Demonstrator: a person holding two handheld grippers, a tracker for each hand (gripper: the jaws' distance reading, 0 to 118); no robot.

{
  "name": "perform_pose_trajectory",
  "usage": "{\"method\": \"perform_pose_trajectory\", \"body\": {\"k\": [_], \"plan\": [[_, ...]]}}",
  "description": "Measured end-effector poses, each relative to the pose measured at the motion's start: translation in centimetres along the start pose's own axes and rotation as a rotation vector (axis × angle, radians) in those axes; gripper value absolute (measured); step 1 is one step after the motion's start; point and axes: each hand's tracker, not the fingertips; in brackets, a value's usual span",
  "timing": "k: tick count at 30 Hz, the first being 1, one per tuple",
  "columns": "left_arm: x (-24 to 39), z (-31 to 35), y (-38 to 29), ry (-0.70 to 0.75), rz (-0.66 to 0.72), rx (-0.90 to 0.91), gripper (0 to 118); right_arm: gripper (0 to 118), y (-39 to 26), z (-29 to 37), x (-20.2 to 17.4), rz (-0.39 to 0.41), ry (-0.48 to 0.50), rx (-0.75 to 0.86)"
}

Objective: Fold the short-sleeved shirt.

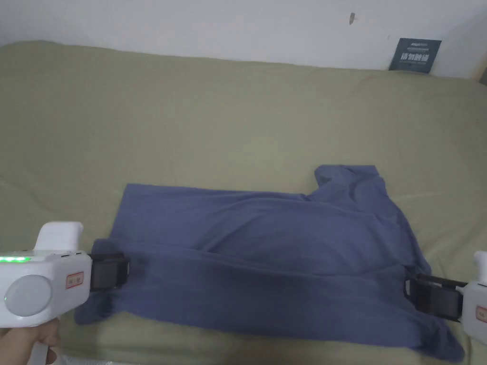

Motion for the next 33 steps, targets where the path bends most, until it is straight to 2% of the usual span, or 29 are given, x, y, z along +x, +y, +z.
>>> {"method": "perform_pose_trajectory", "body": {"k": [1, 2, 3, 4, 7, 10, 16, 17, 18, 19, 20, 21, 27, 28, 29, 30, 31, 32, 33], "plan": [[0.4, -0.3, 1.1, -0.004, -0.001, 0.009, 87, 93, 1.0, -0.4, -0.4, -0.012, -0.003, 0.018], [0.7, -0.7, 2.0, -0.002, -0.006, 0.022, 41, 60, 1.9, -1.0, -0.7, -0.007, 0.001, 0.019], [1.3, -1.5, 3.2, -0.003, -0.018, 0.027, 0, 25, 2.9, -2.5, -1.2, -0.004, 0.008, 0.021], [1.7, -2.8, 4.3, -0.007, -0.028, 0.024, 0, 8, 3.9, -3.8, -1.6, -0.002, 0.001, 0.023], [2.0, -6.5, 7.8, -0.018, -0.007, 0.007, 0, 8, 5.9, -8.2, -2.4, 0.012, -0.01, -0.008], [2.2, -10.4, 10.5, 0.042, -0.001, -0.013, 0, 8, 7.1, -12.1, -2.9, 0.03, -0.033, -0.032], [2.1, -16.0, 14.5, 0.079, -0.012, -0.066, 0, 8, 9.7, -16.0, -2.8, 0.048, -0.048, -0.061], [2.1, -16.8, 15.1, 0.103, -0.026, -0.077, 8, 8, 10.0, -16.4, -2.7, 0.062, -0.058, -0.064], [2.1, -17.4, 15.3, 0.12, -0.038, -0.091, 25, 8, 10.2, -16.7, -2.5, 0.069, -0.059, -0.066], [2.0, -18.2, 15.6, 0.152, -0.047, -0.127, 62, 8, 10.4, -16.7, -2.2, 0.073, -0.064, -0.066], [1.7, -19.1, 15.7, 0.154, -0.048, -0.157, 111, 8, 10.7, -16.9, -1.8, 0.076, -0.066, -0.07], [1.5, -19.6, 15.7, 0.158, -0.048, -0.157, 118, 8, 10.9, -17.1, -1.6, 0.082, -0.069, -0.072], [1.9, -20.6, 14.7, 0.144, -0.08, -0.167, 111, 8, 12.2, -18.0, -0.4, 0.124, -0.107, -0.088], [1.9, -20.2, 14.7, 0.118, -0.077, -0.152, 102, 8, 12.4, -18.3, -0.1, 0.134, -0.116, -0.102], [2.0, -19.8, 14.7, 0.071, -0.062, -0.144, 79, 8, 12.6, -18.7, 0.2, 0.138, -0.118, -0.106], [1.8, -19.8, 14.9, 0.061, -0.052, -0.137, 62, 10, 12.7, -18.9, 0.4, 0.142, -0.117, -0.11], [2.1, -19.5, 14.9, 0.076, -0.059, -0.122, 38, 19, 13.0, -19.3, 0.9, 0.14, -0.12, -0.114], [2.3, -19.3, 14.8, 0.066, -0.082, -0.109, 2, 55, 13.2, -19.7, 1.1, 0.128, -0.132, -0.118], [2.4, -19.5, 14.6, 0.034, -0.097, -0.106, 2, 91, 13.5, -20.2, 1.2, 0.114, -0.138, -0.125]]}}
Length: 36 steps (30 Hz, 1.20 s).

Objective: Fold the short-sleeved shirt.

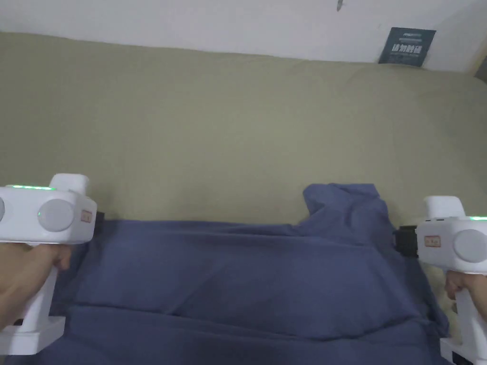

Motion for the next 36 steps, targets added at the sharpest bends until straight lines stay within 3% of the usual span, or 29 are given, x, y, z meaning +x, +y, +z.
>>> {"method": "perform_pose_trajectory", "body": {"k": [1, 3, 7, 9, 10, 11, 12, 13, 18, 20, 29, 36], "plan": [[0.6, 0.1, 0.1, 0.022, 0.0, -0.007, 2, 117, 0.3, -0.7, 0.1, -0.024, 0.004, -0.031], [0.7, -0.3, -0.2, 0.035, -0.017, -0.014, 2, 106, 0.6, -1.5, 0.7, -0.042, 0.047, -0.07], [0.6, -0.2, 0.0, 0.029, 0.008, -0.019, 2, 98, 0.5, -4.2, 1.2, 0.019, -0.008, -0.153], [0.5, -0.4, 0.1, 0.027, 0.004, -0.022, 2, 70, 0.3, -4.2, 1.4, 0.019, 0.038, -0.152], [0.5, -0.3, 0.1, 0.029, -0.004, -0.02, 2, 53, 0.5, -3.7, 1.2, -0.033, 0.076, -0.115], [0.5, -0.1, 0.1, 0.028, -0.007, -0.018, 2, 43, 0.5, -2.9, 1.0, -0.033, 0.076, -0.09], [0.4, 0.1, 0.0, 0.026, -0.006, -0.017, 2, 43, 0.5, -2.4, 0.9, -0.013, 0.073, -0.052], [0.3, 0.4, -0.3, 0.021, 0.0, -0.01, 2, 10, 0.6, -1.8, 1.0, 0.021, 0.103, -0.038], [-0.8, 3.4, -1.4, 0.0, 0.036, 0.047, 2, 10, -0.5, 2.2, 1.4, -0.015, 0.09, 0.023], [-1.4, 5.4, -2.0, -0.009, 0.032, 0.07, 2, 10, -1.0, 4.7, 2.0, -0.052, 0.128, 0.064], [-3.7, 15.5, -8.9, -0.042, 0.009, 0.176, 2, 10, -8.1, 16.3, 3.1, -0.034, 0.175, 0.2], [-4.6, 19.7, -17.5, -0.059, 0.016, 0.192, 2, 10, -16.3, 20.3, 3.7, -0.031, 0.194, 0.197]]}}
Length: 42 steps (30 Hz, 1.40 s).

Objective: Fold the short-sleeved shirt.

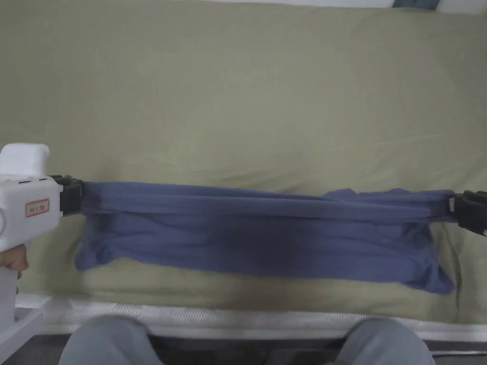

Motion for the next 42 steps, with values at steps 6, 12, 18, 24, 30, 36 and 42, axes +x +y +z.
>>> {"method": "perform_pose_trajectory", "body": {"k": [6, 12, 18, 24, 30, 36, 42], "plan": [[0.1, -0.3, -5.2, -0.011, -0.031, -0.065, 2, 10, -5.0, -0.2, -0.2, -0.002, -0.007, -0.069], [0.9, -1.6, -6.4, 0.0, -0.025, -0.102, 7, 11, -6.8, -2.5, -0.8, 0.016, -0.04, -0.154], [0.6, 0.1, -5.0, 0.043, 0.028, -0.033, 118, 107, -4.9, -1.3, -2.0, -0.046, -0.07, -0.142], [2.9, 2.4, -2.2, 0.038, 0.059, 0.097, 79, 73, -0.5, 0.2, -9.5, 0.028, -0.012, 0.048], [4.0, 1.7, -1.6, 0.024, 0.03, 0.12, 1, 9, -0.8, -1.2, -18.3, 0.003, 0.015, 0.274], [-3.5, -0.6, 0.8, -0.253, 0.302, -0.156, 2, 9, -2.0, -2.5, -23.7, 0.031, -0.045, 0.372], [-10.0, -4.3, 1.5, -0.538, 0.468, -0.425, 2, 9, -3.0, -3.0, -25.6, 0.09, -0.071, 0.408]]}}
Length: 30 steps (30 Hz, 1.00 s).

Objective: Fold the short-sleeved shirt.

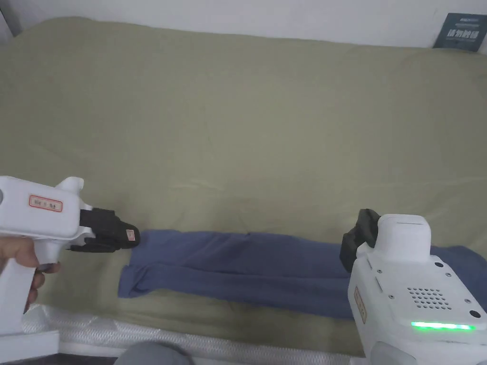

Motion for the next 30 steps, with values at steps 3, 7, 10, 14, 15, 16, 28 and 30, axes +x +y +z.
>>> {"method": "perform_pose_trajectory", "body": {"k": [3, 7, 10, 14, 15, 16, 28, 30], "plan": [[-0.5, -0.9, 0.3, 0.044, -0.042, -0.025, 2, 9, -0.4, -0.4, -0.1, -0.009, 0.009, -0.023], [-1.6, -1.6, 1.0, 0.016, -0.032, -0.054, 7, 9, -0.7, -1.0, -0.3, -0.007, 0.017, -0.059], [-1.9, -2.1, 0.6, -0.087, 0.017, -0.093, 99, 9, -0.6, -1.3, -0.4, -0.006, 0.021, -0.071], [-2.7, -4.1, 0.0, -0.137, 0.048, -0.103, 115, 9, -0.4, -1.6, -0.3, -0.018, 0.023, -0.081], [-2.6, -4.4, -0.1, -0.171, 0.066, -0.095, 115, 9, -0.4, -1.6, -0.2, -0.017, 0.02, -0.08], [-2.6, -4.6, -0.2, -0.223, 0.078, -0.08, 114, 9, -0.3, -1.7, -0.2, -0.016, 0.02, -0.079], [-0.3, -6.9, -2.7, -0.178, 0.158, -0.053, 11, 9, 1.3, -1.0, 1.2, -0.037, 0.017, -0.064], [-3.8, -6.1, 0.7, -0.154, 0.173, -0.036, 10, 9, 1.5, -0.7, 1.3, -0.043, 0.019, -0.058]]}}
